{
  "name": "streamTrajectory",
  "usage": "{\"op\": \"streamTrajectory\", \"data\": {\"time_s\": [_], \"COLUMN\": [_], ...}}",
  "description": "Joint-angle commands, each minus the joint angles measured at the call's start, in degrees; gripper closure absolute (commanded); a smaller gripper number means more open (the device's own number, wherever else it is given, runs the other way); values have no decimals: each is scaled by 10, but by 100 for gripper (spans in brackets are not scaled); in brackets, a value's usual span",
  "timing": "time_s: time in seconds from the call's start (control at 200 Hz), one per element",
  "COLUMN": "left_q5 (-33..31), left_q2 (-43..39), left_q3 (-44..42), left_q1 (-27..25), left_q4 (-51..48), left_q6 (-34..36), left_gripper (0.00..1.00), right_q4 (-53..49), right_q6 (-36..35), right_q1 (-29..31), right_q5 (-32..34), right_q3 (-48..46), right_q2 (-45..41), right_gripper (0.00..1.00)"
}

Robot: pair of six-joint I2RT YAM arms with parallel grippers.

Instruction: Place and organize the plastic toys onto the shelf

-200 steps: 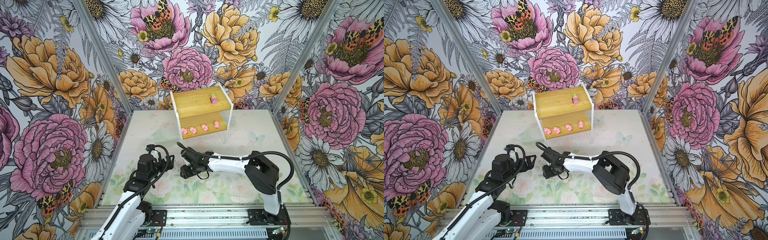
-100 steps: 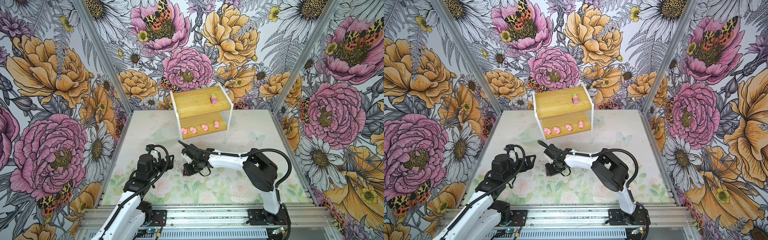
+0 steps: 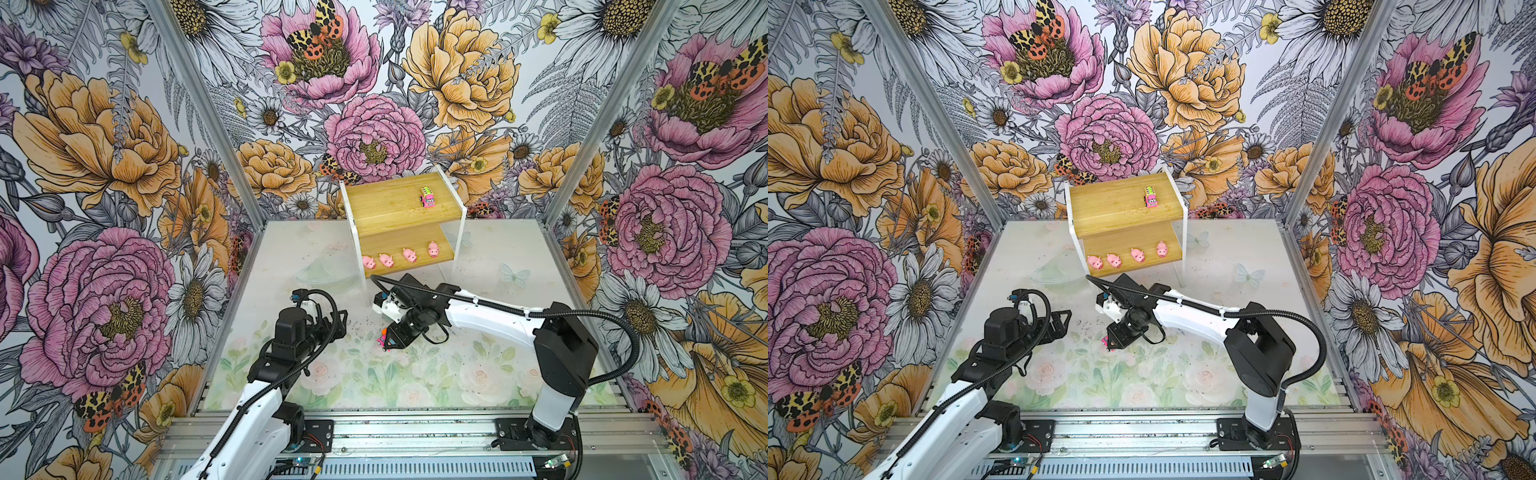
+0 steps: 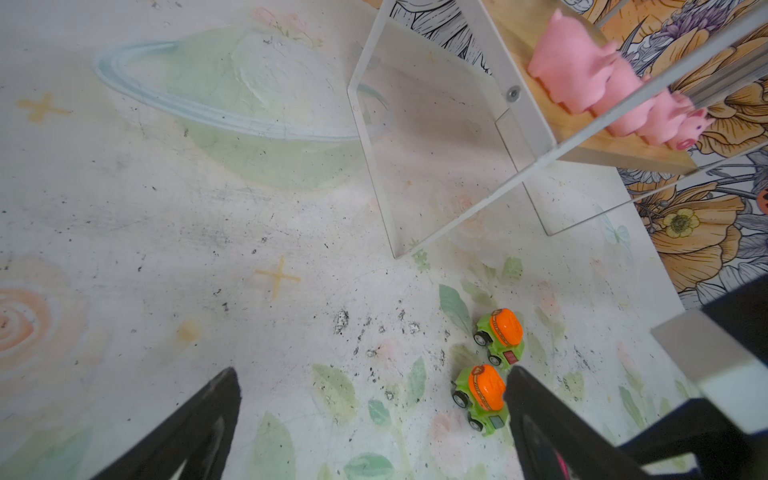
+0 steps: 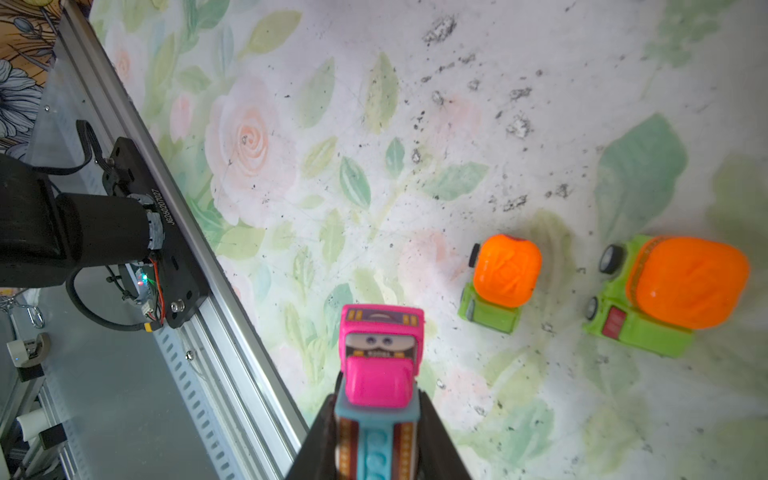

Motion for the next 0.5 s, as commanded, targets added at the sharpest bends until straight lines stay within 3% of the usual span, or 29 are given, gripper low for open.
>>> {"op": "streamTrajectory", "data": {"time_s": [0.0,0.26,0.495], "left_q5": [1,8,15], "left_q2": [6,15,26], "left_q3": [-2,6,9], "left_q1": [5,5,6], "left_q4": [16,20,23], "left_q6": [-3,2,5], "left_gripper": [1,1,1], "right_q4": [-45,-54,-53], "right_q6": [-24,77,106], "right_q1": [2,-20,-40], "right_q5": [22,121,162], "right_q3": [-26,-118,-132], "right_q2": [-23,-36,-44], "right_gripper": [78,78,78]}}
